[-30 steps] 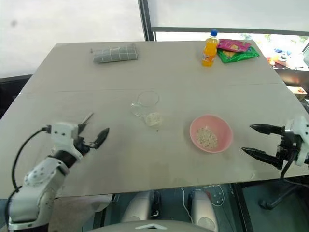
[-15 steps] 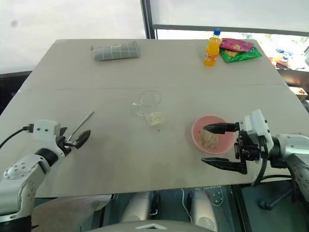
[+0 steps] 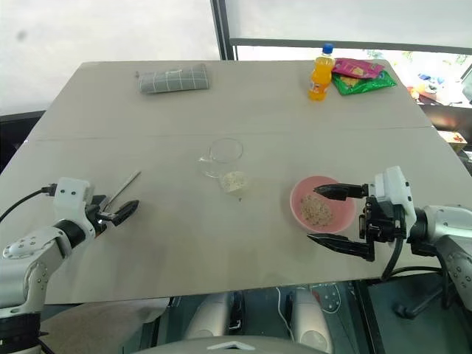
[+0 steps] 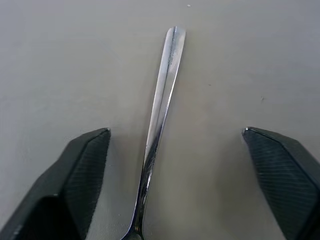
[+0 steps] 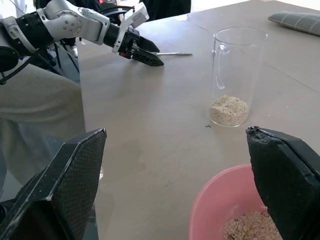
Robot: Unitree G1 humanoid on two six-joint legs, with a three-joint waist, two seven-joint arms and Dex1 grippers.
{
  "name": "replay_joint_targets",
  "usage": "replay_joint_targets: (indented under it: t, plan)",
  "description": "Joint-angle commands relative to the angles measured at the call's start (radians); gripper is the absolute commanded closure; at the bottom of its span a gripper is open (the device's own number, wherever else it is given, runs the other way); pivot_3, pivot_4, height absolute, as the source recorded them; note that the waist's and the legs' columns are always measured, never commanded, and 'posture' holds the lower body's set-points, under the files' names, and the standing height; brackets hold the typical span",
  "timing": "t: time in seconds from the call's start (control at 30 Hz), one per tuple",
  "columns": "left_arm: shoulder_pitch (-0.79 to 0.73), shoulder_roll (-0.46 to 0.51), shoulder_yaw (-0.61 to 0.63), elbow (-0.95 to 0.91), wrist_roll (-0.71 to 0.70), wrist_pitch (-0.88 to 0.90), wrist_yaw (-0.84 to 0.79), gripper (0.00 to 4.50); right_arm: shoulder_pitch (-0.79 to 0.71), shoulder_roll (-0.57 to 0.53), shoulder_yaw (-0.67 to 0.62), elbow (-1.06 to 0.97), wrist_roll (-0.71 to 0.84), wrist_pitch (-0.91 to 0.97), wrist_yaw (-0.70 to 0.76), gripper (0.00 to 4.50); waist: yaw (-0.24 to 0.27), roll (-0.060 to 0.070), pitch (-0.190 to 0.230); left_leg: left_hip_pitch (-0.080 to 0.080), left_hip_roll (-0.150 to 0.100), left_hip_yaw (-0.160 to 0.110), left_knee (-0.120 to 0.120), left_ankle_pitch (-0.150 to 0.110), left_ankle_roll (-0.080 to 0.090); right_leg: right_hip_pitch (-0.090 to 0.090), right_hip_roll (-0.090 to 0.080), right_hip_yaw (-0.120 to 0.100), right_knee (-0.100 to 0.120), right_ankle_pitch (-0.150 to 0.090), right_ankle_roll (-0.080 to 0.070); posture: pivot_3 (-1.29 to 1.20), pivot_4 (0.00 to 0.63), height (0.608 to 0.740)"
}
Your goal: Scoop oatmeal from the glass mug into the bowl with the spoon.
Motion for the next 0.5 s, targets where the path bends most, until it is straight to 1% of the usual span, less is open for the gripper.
replay_joint_targets:
  t: [0.03, 0.1, 0.2, 0.27, 0.37, 0.47, 0.5]
  plan:
    - [0.037, 0.028, 0.025, 0.044, 0.026, 0.041, 0.005, 1.81, -0.001, 0.003, -0.045, -0.008, 0.004, -0.02, -0.008, 0.0, -0.003, 0.001, 0.0, 0.0, 0.0, 0.0, 0.0, 0.0, 0.0, 0.0, 0.0, 0.0, 0.0, 0.0, 0.0, 0.0, 0.15, 0.74]
    - [0.043, 0.03, 0.024, 0.046, 0.017, 0.067, 0.002, 2.53, -0.003, 0.007, -0.044, -0.005, 0.001, -0.024, -0.012, 0.0, -0.006, 0.002, -0.001, 0.0, 0.0, 0.0, 0.0, 0.0, 0.0, 0.0, 0.0, 0.0, 0.0, 0.0, 0.0, 0.0, 0.15, 0.74]
    - [0.046, 0.018, 0.035, 0.04, 0.008, 0.099, 0.019, 3.93, -0.011, 0.012, -0.043, 0.002, 0.001, -0.026, -0.017, 0.0, -0.012, 0.004, -0.002, 0.001, 0.0, 0.0, -0.001, 0.0, 0.0, 0.0, 0.0, 0.0, 0.0, 0.0, 0.0, 0.0, 0.15, 0.74]
    - [0.037, -0.006, 0.055, 0.035, -0.005, 0.11, 0.036, 4.46, -0.021, 0.015, -0.039, 0.011, 0.0, -0.028, -0.019, 0.0, -0.015, 0.005, -0.003, 0.001, 0.0, 0.0, -0.001, 0.0, 0.0, 0.0, 0.0, 0.001, 0.0, 0.0, 0.0, 0.0, 0.15, 0.74]
    - [-0.005, -0.066, 0.096, 0.021, -0.052, 0.072, 0.043, 4.46, -0.027, 0.017, -0.032, 0.019, -0.008, -0.034, -0.018, 0.0, -0.016, 0.006, -0.004, 0.001, 0.0, 0.001, 0.0, 0.0, 0.0, 0.0, -0.001, 0.001, 0.0, 0.0, 0.0, 0.0, 0.15, 0.74]
    - [-0.051, -0.103, 0.113, 0.006, -0.05, -0.011, 0.058, 4.46, -0.041, 0.016, -0.025, 0.027, -0.014, -0.031, -0.022, 0.0, -0.009, 0.006, -0.003, 0.001, 0.0, 0.0, 0.0, 0.0, 0.0, 0.001, 0.0, 0.0, 0.0, 0.0, 0.0, 0.0, 0.15, 0.74]
    - [-0.081, -0.119, 0.129, 0.002, -0.058, -0.037, 0.071, 4.46, -0.053, 0.013, -0.022, 0.031, -0.018, -0.015, -0.045, 0.0, -0.006, 0.006, -0.003, 0.0, -0.001, 0.0, 0.0, 0.0, 0.0, 0.001, 0.0, 0.0, 0.0, 0.0, 0.0, 0.0, 0.15, 0.74]
